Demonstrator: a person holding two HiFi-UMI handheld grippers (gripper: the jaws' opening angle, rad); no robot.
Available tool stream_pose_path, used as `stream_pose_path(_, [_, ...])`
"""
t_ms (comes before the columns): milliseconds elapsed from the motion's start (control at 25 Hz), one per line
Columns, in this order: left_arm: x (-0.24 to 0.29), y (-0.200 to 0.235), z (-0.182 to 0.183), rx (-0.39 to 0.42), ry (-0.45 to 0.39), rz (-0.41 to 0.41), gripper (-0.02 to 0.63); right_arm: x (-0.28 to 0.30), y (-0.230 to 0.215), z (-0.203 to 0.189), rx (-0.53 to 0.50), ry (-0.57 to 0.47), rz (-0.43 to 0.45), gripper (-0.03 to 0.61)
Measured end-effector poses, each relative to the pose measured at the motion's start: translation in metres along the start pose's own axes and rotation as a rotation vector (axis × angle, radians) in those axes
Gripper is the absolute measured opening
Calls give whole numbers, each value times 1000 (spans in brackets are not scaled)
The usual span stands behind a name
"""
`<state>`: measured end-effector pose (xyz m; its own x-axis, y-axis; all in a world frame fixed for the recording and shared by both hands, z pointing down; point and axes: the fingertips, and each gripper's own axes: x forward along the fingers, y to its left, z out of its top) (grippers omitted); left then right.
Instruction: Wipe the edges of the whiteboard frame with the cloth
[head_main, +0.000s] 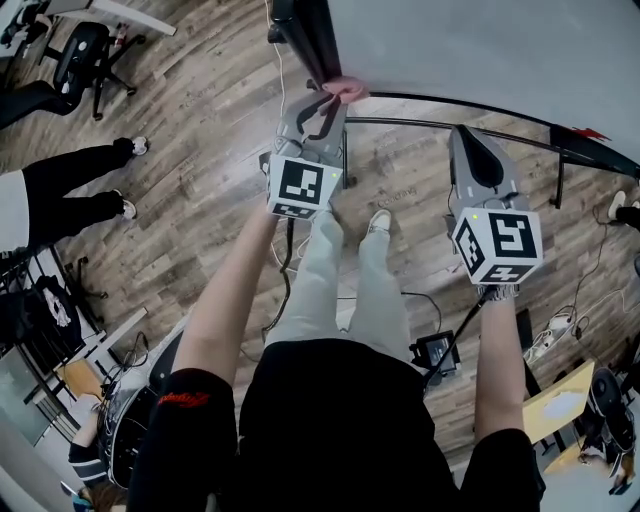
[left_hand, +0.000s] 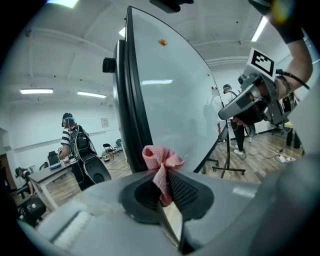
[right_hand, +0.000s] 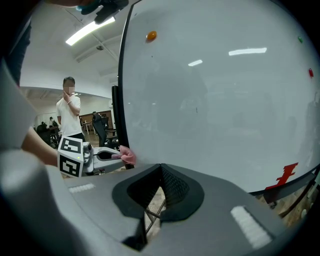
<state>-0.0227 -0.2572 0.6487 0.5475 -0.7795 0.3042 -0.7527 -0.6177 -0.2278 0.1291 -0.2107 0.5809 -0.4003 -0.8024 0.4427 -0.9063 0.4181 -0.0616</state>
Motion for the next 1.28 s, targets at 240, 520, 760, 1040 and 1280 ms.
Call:
stream_pose_path(240, [4,-4,-14,0,22,-9,21,4,-3,-8,1,10,-1,2])
stream_pose_path(520, [7,-7,-36,-24,61,-14,21,12,-1,-13,0,24,7,2])
stream_pose_path(760, [12,-11,-45,-26,70,-20,21,16,-5,-19,5,36,10,2])
stream_pose_path(1040, [12,-13,-55,-37,83,-19,21,17,-5,-27,13,45,9,2])
stream_pose_path(1280, [16,-16,-63,-37,100,-28,21,19,-8,-32,22,51,5,2])
